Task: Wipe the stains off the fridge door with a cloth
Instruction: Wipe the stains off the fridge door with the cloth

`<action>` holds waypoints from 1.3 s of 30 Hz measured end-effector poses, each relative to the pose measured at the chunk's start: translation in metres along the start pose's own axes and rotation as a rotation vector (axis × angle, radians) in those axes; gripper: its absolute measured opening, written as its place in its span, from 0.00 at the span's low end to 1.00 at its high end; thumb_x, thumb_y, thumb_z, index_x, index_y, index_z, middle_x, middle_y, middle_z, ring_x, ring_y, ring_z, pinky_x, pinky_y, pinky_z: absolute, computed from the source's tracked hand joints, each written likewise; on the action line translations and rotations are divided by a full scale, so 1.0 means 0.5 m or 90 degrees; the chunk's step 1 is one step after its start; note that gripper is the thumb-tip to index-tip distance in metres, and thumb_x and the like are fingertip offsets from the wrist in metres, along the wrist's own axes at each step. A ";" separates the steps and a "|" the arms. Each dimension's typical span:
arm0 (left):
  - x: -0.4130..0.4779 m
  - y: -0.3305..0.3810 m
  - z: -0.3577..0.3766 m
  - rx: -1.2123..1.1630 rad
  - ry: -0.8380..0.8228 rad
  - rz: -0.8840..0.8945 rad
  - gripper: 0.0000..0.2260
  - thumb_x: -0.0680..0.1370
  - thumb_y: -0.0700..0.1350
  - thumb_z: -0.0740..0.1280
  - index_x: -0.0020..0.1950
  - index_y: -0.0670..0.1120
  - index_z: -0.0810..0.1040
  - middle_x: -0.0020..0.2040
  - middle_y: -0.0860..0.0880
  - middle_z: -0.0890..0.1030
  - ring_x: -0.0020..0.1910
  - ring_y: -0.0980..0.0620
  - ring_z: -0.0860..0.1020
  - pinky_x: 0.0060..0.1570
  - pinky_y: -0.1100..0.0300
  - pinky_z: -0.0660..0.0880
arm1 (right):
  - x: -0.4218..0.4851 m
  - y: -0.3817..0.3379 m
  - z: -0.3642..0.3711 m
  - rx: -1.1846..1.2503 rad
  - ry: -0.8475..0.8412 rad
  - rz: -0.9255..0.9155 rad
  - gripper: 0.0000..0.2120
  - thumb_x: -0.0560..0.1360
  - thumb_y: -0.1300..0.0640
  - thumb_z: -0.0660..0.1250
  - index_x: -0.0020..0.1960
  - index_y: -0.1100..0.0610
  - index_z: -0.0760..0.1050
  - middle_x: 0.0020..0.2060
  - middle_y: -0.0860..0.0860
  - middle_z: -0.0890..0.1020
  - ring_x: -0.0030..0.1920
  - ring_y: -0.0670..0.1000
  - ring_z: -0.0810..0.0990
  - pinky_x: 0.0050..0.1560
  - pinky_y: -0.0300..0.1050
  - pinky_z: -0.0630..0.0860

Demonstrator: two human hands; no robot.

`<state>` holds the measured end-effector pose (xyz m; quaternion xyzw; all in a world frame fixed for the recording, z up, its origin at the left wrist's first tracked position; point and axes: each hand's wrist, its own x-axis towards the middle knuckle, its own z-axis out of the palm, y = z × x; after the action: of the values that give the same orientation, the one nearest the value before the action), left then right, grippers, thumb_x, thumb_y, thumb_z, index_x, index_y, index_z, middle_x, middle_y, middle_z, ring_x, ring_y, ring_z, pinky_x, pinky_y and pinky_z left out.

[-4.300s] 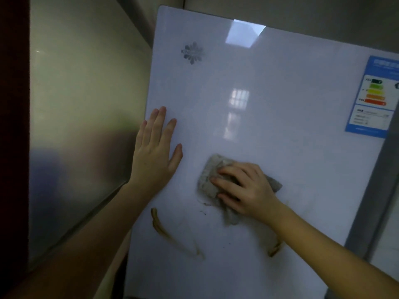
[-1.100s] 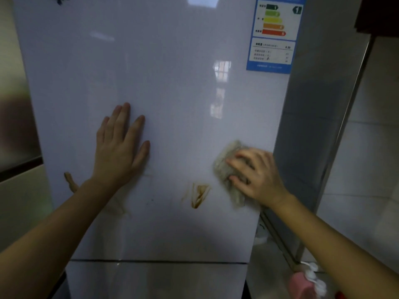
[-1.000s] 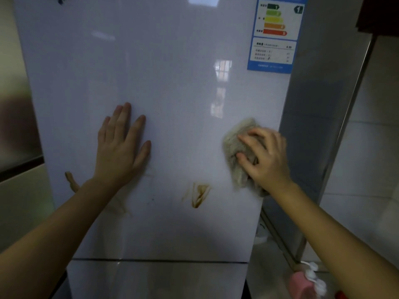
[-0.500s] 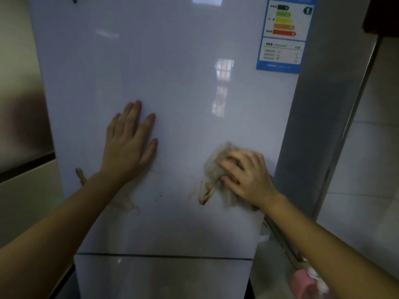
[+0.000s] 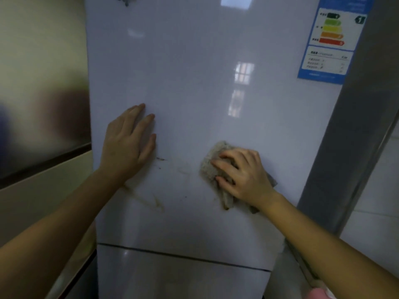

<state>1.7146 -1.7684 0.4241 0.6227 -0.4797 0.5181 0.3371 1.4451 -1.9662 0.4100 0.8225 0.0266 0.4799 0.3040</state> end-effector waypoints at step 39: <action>-0.157 -0.161 -0.008 -0.023 -0.085 0.002 0.22 0.82 0.50 0.61 0.74 0.40 0.71 0.78 0.38 0.65 0.77 0.40 0.65 0.72 0.45 0.66 | 0.106 -0.243 0.191 0.098 -0.077 -0.195 0.12 0.79 0.50 0.72 0.60 0.52 0.83 0.57 0.54 0.84 0.57 0.57 0.81 0.55 0.51 0.74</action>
<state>1.7893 -1.7201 0.3554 0.6490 -0.5112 0.4675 0.3146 1.5809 -1.8949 0.3530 0.8572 0.1697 0.3739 0.3108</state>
